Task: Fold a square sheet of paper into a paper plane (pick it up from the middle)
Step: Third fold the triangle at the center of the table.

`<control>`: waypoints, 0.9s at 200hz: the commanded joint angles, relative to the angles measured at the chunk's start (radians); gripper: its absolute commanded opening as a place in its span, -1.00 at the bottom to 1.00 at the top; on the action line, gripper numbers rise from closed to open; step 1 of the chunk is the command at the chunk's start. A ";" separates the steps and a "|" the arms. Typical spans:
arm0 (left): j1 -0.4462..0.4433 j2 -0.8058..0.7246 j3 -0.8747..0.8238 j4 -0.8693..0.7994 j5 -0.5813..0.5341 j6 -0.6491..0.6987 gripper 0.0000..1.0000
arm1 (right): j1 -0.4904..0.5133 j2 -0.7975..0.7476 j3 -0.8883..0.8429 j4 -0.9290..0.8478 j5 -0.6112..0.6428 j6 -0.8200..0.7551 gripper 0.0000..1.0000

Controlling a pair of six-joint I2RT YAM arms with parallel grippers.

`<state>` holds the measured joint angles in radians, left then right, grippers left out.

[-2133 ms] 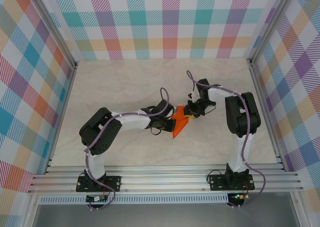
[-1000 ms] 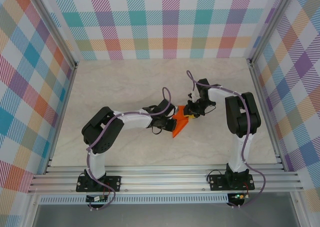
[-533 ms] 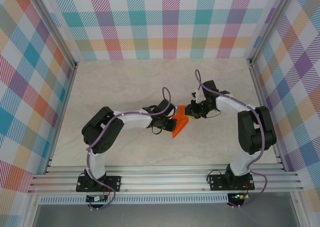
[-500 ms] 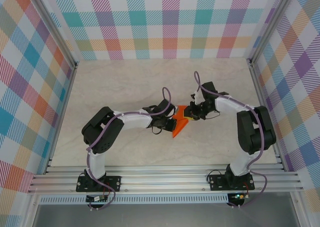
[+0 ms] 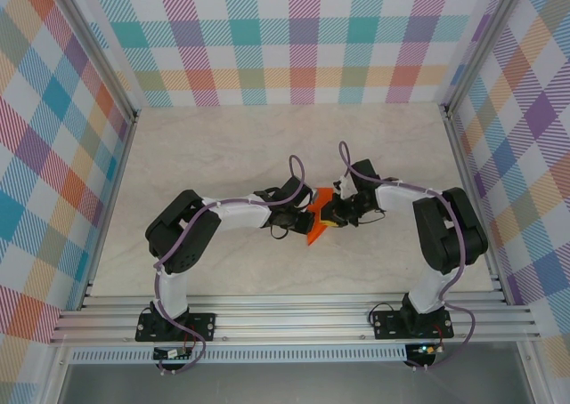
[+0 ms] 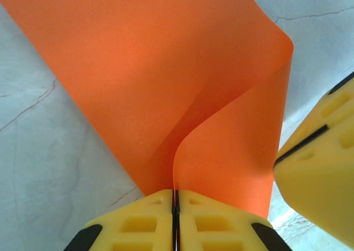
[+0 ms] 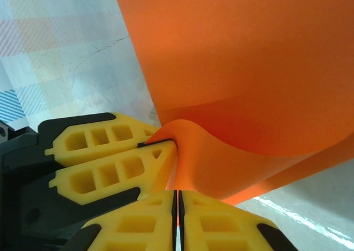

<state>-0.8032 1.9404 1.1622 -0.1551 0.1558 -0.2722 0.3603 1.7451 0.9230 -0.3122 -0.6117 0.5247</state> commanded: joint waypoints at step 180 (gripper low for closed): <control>0.009 0.014 0.016 -0.067 -0.038 0.010 -0.83 | -0.029 0.007 -0.001 0.052 0.050 -0.008 -0.72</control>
<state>-0.8032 1.9404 1.1633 -0.1581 0.1543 -0.2714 0.3462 1.7721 0.9100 -0.2546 -0.5579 0.5278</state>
